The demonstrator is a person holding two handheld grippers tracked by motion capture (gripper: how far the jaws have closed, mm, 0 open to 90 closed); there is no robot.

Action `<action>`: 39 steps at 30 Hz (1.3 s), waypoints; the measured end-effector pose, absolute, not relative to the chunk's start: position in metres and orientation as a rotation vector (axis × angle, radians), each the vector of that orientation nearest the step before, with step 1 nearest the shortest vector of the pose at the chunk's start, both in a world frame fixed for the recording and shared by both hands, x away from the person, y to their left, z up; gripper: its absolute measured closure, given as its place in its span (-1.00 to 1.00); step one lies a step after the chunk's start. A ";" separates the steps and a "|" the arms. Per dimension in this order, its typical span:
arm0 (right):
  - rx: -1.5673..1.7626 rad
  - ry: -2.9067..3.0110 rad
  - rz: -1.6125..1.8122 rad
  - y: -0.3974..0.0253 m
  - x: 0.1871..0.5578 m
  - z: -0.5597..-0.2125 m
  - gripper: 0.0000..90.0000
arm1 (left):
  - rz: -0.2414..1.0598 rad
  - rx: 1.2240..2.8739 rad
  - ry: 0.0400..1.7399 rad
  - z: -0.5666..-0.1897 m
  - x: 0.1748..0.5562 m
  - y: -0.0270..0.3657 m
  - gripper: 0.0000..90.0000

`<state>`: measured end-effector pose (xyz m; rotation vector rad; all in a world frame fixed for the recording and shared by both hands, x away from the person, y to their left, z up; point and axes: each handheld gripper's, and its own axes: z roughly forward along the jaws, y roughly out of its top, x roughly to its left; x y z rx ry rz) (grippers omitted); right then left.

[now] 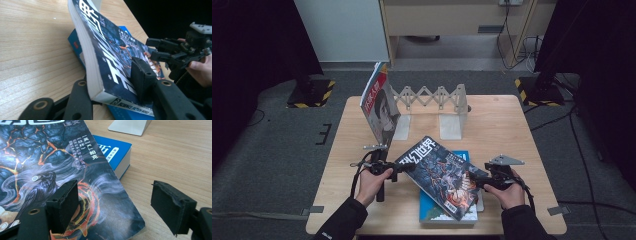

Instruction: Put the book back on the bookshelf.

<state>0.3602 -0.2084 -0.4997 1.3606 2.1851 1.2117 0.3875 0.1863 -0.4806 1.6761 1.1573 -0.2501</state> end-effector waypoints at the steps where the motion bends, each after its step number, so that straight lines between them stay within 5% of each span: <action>1: 1.359 2.188 1.206 -0.210 0.360 -0.499 -0.50 | -0.252 1.671 1.160 -0.479 0.387 0.186 0.46; 39: 1.493 2.070 1.057 -0.259 0.367 -0.505 -0.50 | -0.290 1.445 1.136 -0.399 0.374 0.206 0.82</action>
